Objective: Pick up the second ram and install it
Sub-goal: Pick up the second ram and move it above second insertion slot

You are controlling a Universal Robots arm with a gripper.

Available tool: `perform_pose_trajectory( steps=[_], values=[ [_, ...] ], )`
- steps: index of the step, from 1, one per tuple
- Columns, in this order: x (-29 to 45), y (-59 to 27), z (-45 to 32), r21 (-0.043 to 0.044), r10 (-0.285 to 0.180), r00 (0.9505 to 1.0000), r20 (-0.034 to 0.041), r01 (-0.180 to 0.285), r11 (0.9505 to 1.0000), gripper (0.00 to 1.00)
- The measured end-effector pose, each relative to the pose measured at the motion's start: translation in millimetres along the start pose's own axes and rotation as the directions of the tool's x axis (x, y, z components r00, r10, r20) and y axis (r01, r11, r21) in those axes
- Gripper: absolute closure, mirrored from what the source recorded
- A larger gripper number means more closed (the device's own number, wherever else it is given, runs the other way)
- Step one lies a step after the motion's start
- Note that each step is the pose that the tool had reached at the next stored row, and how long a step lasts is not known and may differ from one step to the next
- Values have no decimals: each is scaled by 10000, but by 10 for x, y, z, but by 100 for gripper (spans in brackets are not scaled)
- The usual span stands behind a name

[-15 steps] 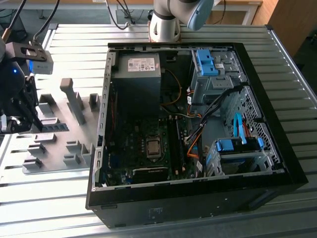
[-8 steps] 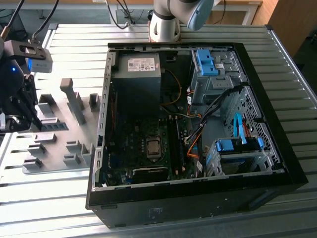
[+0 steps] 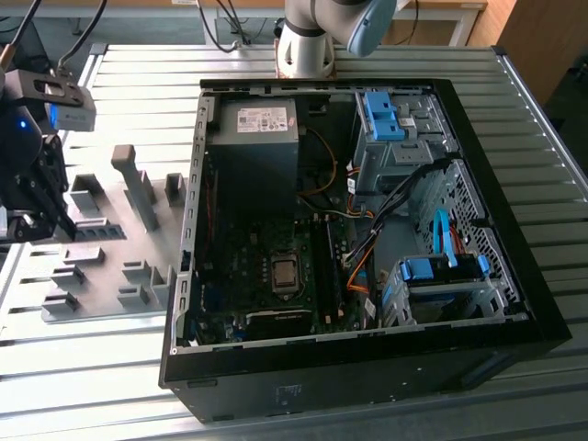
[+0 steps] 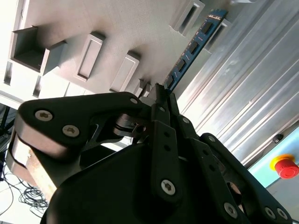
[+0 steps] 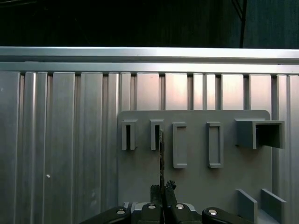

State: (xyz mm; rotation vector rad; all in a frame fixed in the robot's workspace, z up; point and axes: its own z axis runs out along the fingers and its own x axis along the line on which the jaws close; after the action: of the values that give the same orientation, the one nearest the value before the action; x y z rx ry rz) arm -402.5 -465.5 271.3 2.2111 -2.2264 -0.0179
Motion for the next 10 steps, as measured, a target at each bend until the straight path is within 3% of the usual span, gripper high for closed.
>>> perform_pose_trajectory(
  steps=[10],
  values=[
    [0, 0, -39, 1, 0, 10000, 0, 0, 10000, 86]
  ],
)
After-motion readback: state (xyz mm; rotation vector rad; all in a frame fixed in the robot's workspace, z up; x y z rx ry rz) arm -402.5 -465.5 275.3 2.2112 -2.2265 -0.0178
